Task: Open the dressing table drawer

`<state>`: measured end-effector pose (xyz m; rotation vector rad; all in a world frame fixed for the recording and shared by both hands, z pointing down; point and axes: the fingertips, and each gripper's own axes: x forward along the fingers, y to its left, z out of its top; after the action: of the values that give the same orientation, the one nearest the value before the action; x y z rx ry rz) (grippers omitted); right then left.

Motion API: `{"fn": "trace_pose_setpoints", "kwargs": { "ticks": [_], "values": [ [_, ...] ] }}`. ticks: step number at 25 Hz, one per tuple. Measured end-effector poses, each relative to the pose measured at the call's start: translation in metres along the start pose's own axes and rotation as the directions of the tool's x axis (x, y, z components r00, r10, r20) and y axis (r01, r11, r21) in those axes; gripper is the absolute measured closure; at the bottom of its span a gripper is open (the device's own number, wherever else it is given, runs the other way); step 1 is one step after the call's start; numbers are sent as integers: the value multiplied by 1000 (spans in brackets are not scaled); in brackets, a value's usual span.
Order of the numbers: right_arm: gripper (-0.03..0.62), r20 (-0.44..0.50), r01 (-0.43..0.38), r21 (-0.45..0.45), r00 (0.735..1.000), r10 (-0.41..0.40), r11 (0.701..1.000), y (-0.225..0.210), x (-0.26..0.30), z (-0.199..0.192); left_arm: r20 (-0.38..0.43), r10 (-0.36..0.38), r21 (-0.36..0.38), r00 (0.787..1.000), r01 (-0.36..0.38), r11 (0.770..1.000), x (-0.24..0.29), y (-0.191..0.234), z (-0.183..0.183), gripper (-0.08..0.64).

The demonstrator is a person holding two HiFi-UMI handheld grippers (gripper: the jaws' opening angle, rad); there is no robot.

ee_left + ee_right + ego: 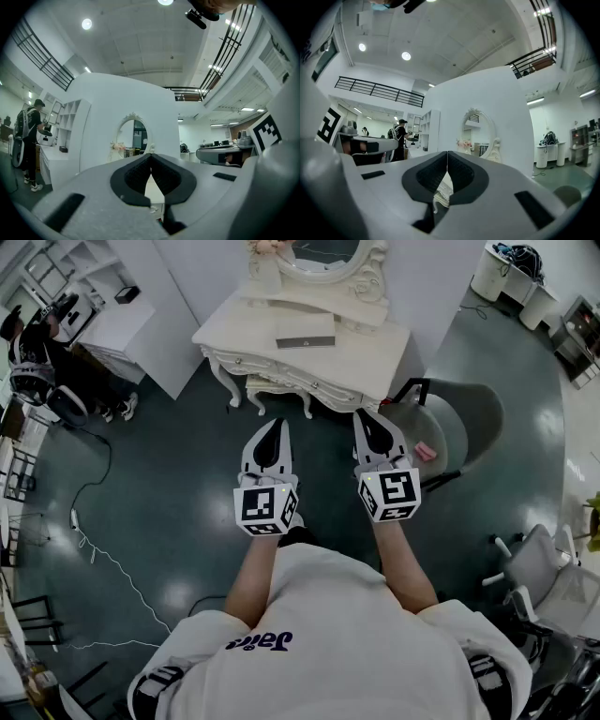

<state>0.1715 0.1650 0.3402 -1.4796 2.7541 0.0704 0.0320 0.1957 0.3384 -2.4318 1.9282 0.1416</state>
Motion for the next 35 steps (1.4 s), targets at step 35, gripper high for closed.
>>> {"fn": "trace_pose_setpoints", "kwargs": {
  "ticks": [35],
  "values": [
    [580, -261, 25, 58, 965, -9, 998, -1, 324, -105, -86, -170, -136, 982, 158, 978, 248, 210, -88, 545]
  ]
}}
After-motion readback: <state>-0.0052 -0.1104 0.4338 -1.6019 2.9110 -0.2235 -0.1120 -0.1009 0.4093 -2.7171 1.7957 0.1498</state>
